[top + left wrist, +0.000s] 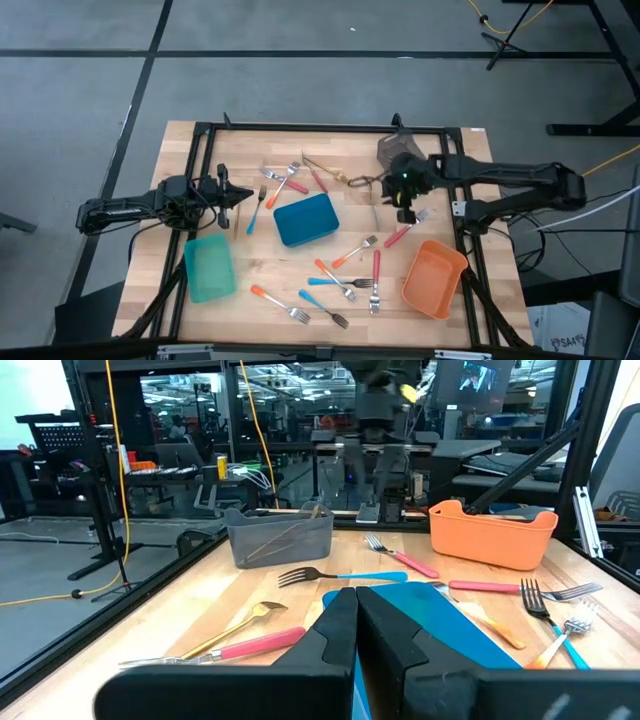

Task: Sort silverware by color (type)
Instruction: Put the top right pink fork into the orange bin

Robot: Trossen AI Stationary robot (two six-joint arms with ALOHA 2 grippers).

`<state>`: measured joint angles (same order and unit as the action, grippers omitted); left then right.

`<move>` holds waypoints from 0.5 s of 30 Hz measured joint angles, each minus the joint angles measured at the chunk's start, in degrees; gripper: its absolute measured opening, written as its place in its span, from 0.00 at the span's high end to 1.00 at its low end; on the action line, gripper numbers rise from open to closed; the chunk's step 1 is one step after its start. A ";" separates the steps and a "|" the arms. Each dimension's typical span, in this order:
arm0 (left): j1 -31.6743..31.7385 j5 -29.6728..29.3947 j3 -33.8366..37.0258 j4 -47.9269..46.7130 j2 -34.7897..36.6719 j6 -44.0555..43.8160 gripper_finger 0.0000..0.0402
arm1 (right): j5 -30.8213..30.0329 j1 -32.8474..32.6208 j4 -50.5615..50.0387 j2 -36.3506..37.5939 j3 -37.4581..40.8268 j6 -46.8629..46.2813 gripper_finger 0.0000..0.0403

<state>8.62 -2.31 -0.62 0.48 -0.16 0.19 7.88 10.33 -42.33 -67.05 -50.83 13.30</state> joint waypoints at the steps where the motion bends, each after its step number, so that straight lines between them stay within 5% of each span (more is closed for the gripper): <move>1: -0.01 0.00 0.02 0.02 0.02 0.01 0.99 | -0.69 -1.18 -0.35 0.00 0.00 -0.12 0.79; 15: -0.02 0.00 0.01 0.01 0.00 0.00 0.99 | -6.55 -14.40 -3.31 0.00 0.00 -10.38 0.79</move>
<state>8.60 -2.31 -0.61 0.48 -0.15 0.19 1.33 -4.07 -45.64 -67.05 -50.83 2.92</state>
